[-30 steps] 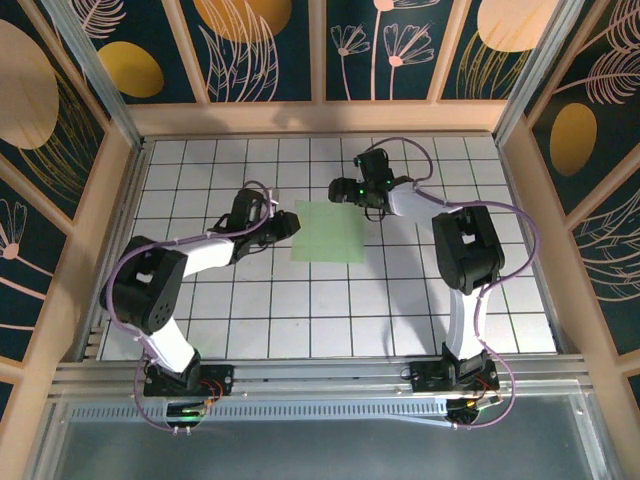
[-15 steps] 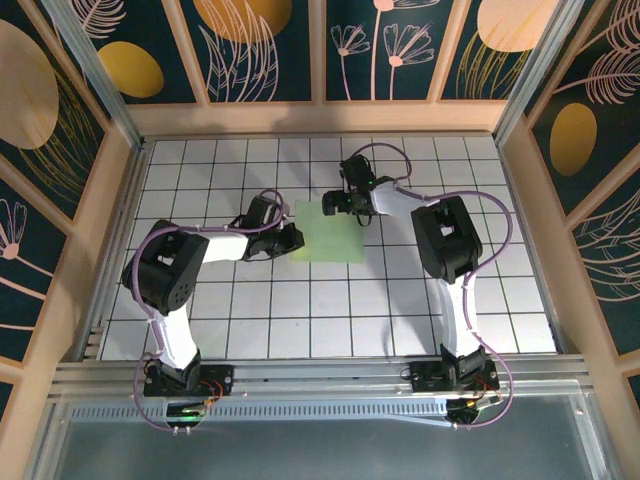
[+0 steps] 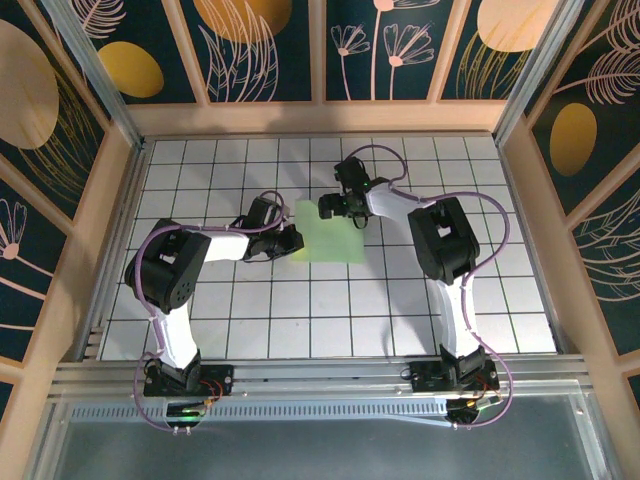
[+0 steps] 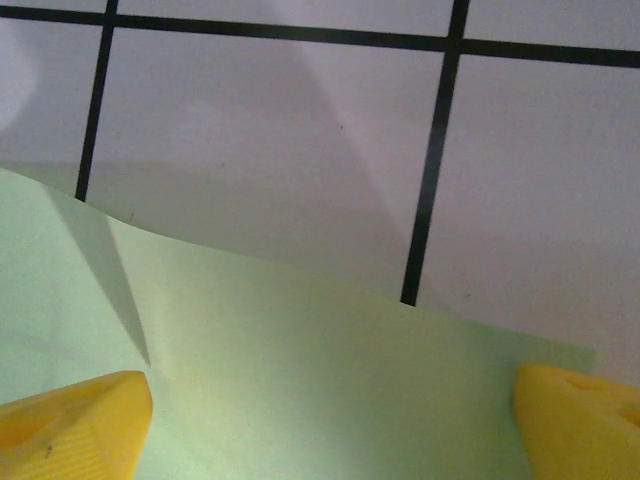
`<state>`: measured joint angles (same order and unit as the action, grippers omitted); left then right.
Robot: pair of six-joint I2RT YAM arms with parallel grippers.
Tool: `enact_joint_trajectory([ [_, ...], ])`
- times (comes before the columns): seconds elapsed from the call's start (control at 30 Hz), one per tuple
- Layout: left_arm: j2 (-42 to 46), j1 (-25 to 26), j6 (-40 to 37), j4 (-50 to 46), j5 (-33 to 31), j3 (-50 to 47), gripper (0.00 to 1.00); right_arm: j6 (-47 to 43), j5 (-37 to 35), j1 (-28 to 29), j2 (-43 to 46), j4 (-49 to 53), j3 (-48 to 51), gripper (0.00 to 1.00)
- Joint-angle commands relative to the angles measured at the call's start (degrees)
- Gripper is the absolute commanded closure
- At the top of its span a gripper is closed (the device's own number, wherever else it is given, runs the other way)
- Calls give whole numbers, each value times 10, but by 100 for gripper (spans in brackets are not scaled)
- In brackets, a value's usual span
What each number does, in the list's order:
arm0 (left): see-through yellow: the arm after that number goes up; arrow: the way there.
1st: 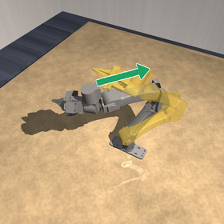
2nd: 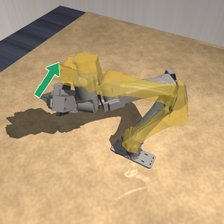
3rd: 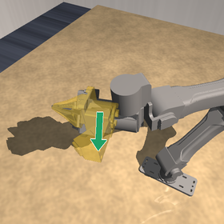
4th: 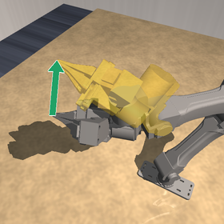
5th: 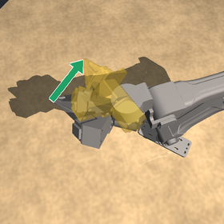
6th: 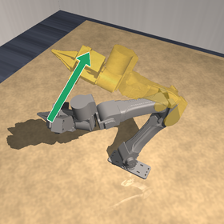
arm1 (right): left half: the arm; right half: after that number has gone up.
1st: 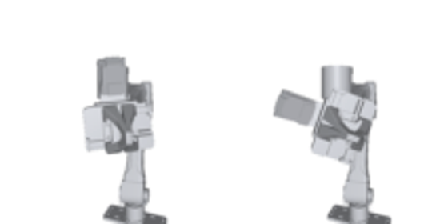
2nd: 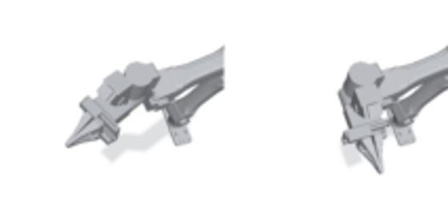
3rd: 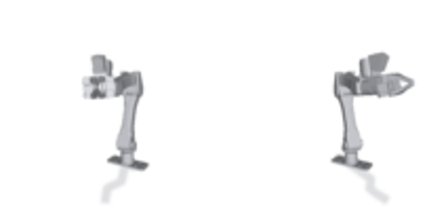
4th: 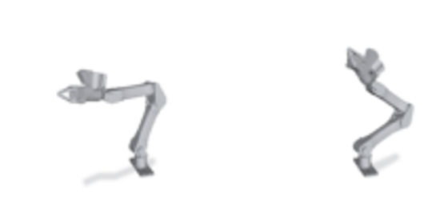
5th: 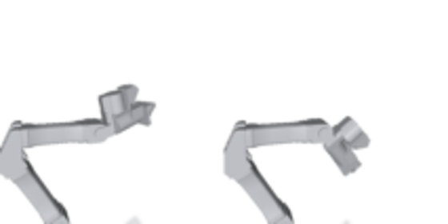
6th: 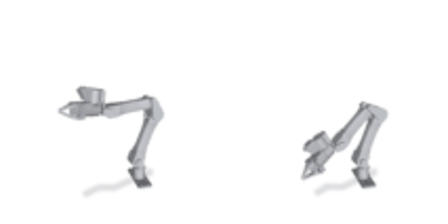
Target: Fold a paper plane with a square sheet of paper (fold left side to right side)
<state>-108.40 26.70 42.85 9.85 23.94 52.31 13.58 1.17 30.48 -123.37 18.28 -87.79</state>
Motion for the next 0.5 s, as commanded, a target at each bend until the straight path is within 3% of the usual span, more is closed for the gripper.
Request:
enact_joint_trajectory([
  [0.0,-19,4,-2,-17,-14,5,93,13,21,22,10,46,-8,8],
  [0.2,-16,4,5,-5,-11,2,93,17,30,40,23,74,-11,16],
  [0.47,-11,4,14,15,-7,-4,92,14,41,47,31,95,-7,36],
])
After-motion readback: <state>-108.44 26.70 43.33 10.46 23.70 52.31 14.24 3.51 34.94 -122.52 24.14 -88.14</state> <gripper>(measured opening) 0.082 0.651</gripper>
